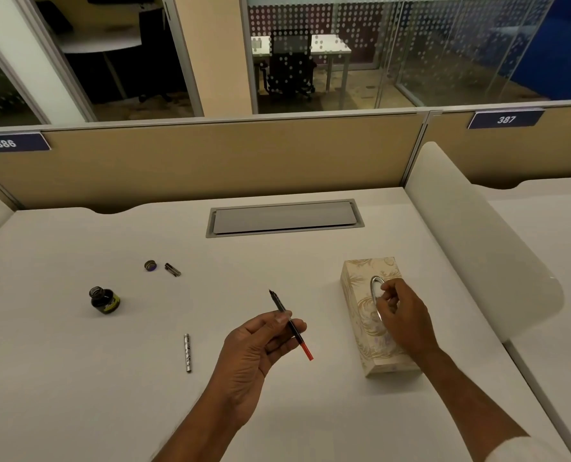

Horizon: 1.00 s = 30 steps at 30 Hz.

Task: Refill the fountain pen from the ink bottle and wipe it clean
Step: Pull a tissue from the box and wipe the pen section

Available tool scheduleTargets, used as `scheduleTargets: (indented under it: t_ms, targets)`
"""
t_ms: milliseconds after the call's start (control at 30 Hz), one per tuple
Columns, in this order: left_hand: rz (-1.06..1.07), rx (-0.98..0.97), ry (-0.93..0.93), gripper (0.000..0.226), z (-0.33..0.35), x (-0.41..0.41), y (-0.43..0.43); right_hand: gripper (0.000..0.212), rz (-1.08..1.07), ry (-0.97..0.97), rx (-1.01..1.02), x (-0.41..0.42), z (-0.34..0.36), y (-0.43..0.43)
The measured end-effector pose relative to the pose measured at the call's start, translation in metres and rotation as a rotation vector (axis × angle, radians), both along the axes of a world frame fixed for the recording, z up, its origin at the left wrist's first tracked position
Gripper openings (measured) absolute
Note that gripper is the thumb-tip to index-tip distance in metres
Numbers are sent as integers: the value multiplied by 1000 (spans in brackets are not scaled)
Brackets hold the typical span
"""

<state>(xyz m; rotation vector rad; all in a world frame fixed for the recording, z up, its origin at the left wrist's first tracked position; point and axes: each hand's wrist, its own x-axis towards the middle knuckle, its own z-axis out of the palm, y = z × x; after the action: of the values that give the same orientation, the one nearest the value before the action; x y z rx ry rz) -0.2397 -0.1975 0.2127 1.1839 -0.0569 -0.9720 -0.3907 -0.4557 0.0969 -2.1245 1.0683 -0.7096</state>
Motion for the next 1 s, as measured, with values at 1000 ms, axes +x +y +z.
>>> scheduleTargets:
  t_ms: [1000]
  targets:
    - [-10, -4, 25, 24, -3, -8, 0, 24, -205, 5, -219, 10, -19, 24]
